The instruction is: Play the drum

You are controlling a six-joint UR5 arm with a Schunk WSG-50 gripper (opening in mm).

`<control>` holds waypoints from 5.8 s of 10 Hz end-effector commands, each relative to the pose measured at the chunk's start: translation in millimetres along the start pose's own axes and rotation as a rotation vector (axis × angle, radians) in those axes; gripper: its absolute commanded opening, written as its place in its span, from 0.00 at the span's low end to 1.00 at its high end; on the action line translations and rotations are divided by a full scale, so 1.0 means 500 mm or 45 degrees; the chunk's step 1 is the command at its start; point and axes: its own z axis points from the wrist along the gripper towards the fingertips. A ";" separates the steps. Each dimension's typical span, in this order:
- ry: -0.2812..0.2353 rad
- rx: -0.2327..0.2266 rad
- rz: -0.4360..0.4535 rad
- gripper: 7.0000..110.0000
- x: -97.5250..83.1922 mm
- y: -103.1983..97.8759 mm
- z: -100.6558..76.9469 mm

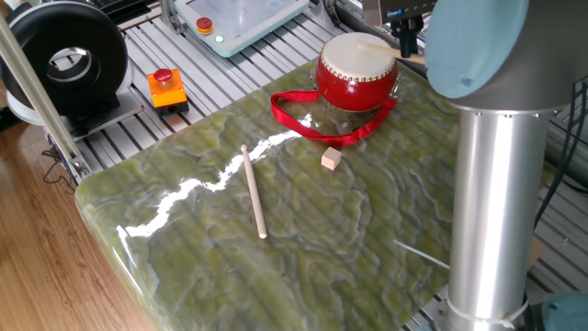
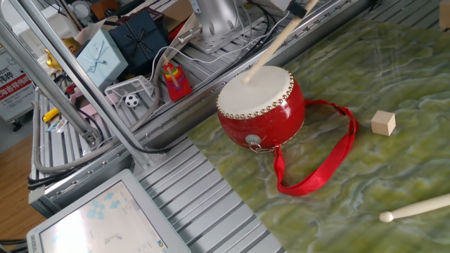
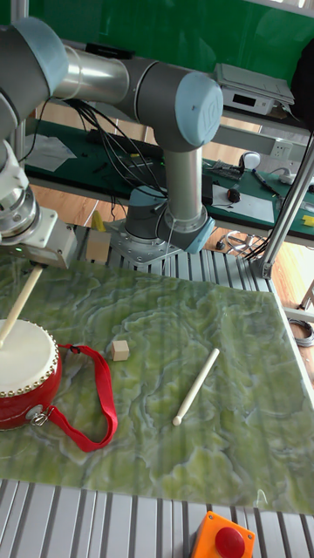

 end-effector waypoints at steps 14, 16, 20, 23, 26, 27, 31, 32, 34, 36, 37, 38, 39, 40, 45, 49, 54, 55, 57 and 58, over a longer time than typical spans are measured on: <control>0.131 -0.062 -0.060 0.00 0.051 0.023 0.005; 0.201 -0.129 -0.093 0.00 0.080 0.047 -0.003; 0.239 -0.127 -0.123 0.00 0.091 0.044 -0.001; 0.258 -0.157 -0.145 0.00 0.096 0.055 0.000; 0.170 0.017 -0.099 0.00 0.061 -0.005 0.000; 0.165 0.065 -0.094 0.00 0.057 -0.022 -0.001; -0.088 0.008 -0.136 0.00 -0.043 -0.006 0.025; -0.120 0.008 -0.134 0.00 -0.059 -0.004 0.033; -0.148 -0.001 -0.141 0.00 -0.077 0.001 0.043; -0.148 0.015 -0.150 0.00 -0.075 -0.007 0.042; -0.154 0.053 -0.157 0.00 -0.068 -0.023 0.033; -0.161 0.101 -0.166 0.00 -0.061 -0.043 0.021; -0.184 0.178 -0.168 0.00 -0.061 -0.073 0.007; -0.192 0.201 -0.169 0.00 -0.060 -0.082 0.002; -0.199 0.052 -0.200 0.00 -0.058 -0.025 0.007; 0.206 -0.361 -0.272 0.00 0.098 0.118 -0.004; 0.244 -0.221 -0.195 0.00 0.097 0.082 0.005; 0.201 -0.153 -0.187 0.00 0.082 0.059 0.006; 0.148 0.130 -0.157 0.00 0.057 -0.039 -0.006; 0.120 0.218 -0.143 0.00 0.045 -0.071 -0.012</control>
